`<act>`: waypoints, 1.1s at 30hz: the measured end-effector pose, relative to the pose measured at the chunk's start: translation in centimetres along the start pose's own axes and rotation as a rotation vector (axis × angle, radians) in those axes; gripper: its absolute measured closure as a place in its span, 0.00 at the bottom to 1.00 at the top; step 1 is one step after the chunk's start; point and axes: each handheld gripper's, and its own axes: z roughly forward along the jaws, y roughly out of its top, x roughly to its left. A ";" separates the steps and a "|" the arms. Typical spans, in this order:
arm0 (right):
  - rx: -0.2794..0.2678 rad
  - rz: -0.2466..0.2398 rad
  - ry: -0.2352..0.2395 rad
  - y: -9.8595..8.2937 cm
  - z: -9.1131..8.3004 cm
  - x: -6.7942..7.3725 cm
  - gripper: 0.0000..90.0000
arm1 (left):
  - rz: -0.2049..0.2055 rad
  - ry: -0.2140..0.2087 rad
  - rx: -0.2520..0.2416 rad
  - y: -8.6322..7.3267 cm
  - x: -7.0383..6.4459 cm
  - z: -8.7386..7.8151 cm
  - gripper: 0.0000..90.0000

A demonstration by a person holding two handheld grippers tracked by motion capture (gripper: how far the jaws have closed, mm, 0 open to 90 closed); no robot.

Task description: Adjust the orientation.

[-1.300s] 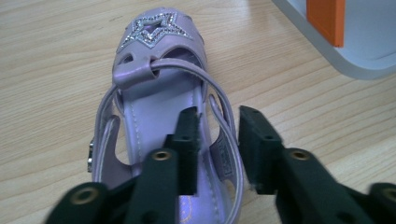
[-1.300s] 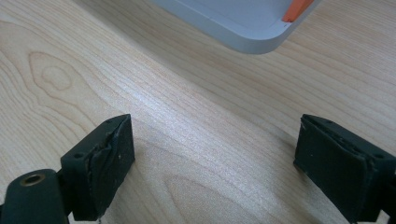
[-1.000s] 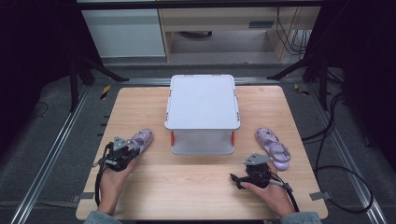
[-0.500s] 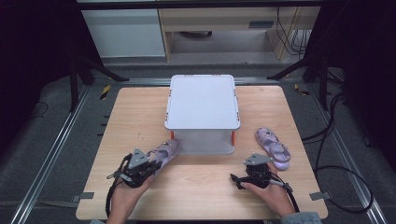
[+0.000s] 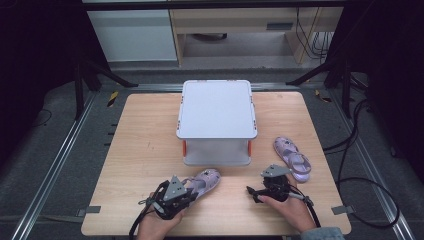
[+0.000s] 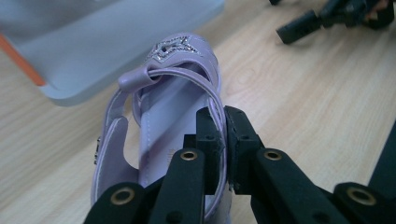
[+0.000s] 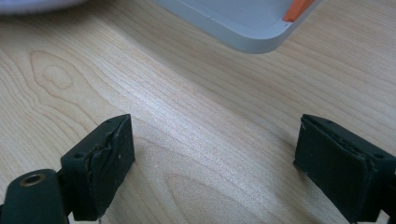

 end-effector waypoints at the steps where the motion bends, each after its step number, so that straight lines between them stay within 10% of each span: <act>1: 0.000 0.000 0.000 0.0 0.0 0.0 0.13 | 0.003 -0.001 0.007 -0.1 -0.2 0.2 0.94; 10: 0.000 0.001 0.000 0.0 0.0 0.0 0.13 | 0.001 -0.017 0.031 -1.0 -1.2 1.7 0.85; 18: 0.000 -0.001 0.001 0.0 0.0 0.0 0.13 | -0.038 -0.040 -0.044 -0.3 -0.4 -0.6 0.61; 24: 0.000 -0.001 0.001 0.0 0.0 0.0 0.13 | -0.052 0.067 -0.118 -0.1 1.2 -2.2 0.61; 33: 0.000 -0.001 0.001 0.0 0.0 0.0 0.13 | -0.019 0.111 -0.019 -0.7 1.5 -0.1 0.55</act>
